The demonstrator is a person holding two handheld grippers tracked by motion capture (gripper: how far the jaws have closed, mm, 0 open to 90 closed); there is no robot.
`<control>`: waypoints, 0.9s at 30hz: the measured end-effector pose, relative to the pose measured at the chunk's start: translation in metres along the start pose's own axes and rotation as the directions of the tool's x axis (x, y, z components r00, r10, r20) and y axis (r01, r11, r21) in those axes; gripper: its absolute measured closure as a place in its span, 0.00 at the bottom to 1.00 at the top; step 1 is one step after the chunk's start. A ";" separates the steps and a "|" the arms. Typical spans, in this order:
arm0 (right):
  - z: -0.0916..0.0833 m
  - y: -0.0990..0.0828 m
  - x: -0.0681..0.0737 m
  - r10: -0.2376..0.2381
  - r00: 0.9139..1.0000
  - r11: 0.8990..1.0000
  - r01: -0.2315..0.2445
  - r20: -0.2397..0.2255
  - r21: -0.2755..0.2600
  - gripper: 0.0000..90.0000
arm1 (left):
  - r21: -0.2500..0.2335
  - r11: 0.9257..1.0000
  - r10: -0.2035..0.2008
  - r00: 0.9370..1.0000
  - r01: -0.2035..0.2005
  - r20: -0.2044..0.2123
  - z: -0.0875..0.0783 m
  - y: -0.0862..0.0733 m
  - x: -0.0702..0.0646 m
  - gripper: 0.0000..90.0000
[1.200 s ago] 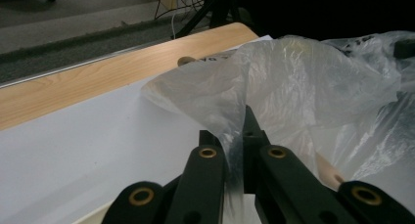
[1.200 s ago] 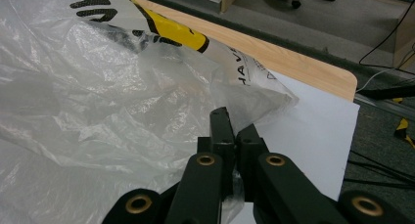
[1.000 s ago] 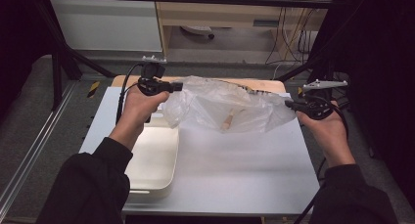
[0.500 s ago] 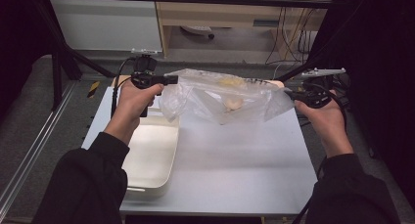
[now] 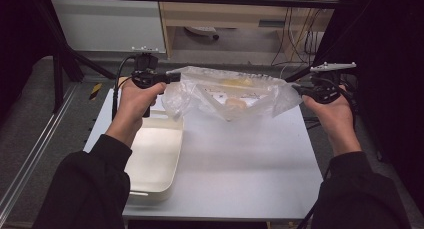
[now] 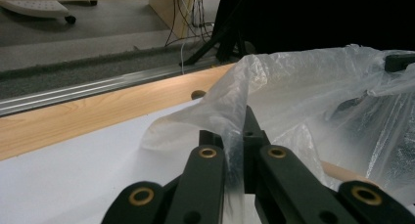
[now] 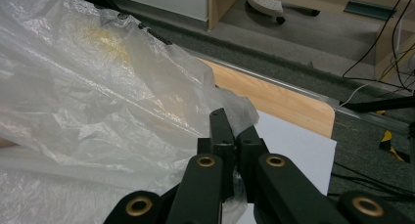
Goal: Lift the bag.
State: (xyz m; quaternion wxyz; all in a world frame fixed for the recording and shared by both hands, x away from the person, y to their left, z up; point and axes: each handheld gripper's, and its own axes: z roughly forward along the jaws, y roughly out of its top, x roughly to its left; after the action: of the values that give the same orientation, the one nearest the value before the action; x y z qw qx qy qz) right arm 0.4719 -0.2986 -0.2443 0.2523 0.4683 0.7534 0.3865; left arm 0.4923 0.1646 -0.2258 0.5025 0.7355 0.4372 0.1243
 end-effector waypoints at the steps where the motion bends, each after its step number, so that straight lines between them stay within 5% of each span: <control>1: 0.001 0.002 0.000 0.000 1.000 1.000 0.000 0.005 -0.002 1.00 | -0.012 1.000 -0.001 1.000 0.001 -0.004 0.000 0.001 -0.001 1.00; 8: 0.005 0.014 -0.003 -0.003 0.999 1.000 0.004 0.041 -0.004 1.00 | -0.051 0.999 -0.008 1.000 0.007 -0.014 0.003 0.007 0.000 1.00; 15: 0.005 0.023 -0.004 0.001 0.997 0.997 0.004 0.079 -0.071 1.00 | -0.123 0.992 -0.007 0.999 0.002 -0.044 0.007 0.008 0.010 1.00; 21: 0.016 0.019 0.002 -0.025 0.997 0.999 0.028 0.073 -0.042 1.00 | -0.049 0.997 0.058 0.994 -0.063 -0.096 0.010 0.000 0.015 1.00; 27: 0.022 0.002 0.010 -0.033 0.999 0.999 0.033 0.023 -0.019 1.00 | -0.007 0.997 0.081 0.992 -0.082 -0.094 0.002 -0.016 0.017 1.00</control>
State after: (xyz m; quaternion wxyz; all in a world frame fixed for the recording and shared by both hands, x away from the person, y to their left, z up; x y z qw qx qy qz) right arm 0.4842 -0.2813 -0.2556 0.2716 0.4577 0.7543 0.3844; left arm 0.4952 0.1782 -0.2450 0.4802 0.7432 0.4292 0.1812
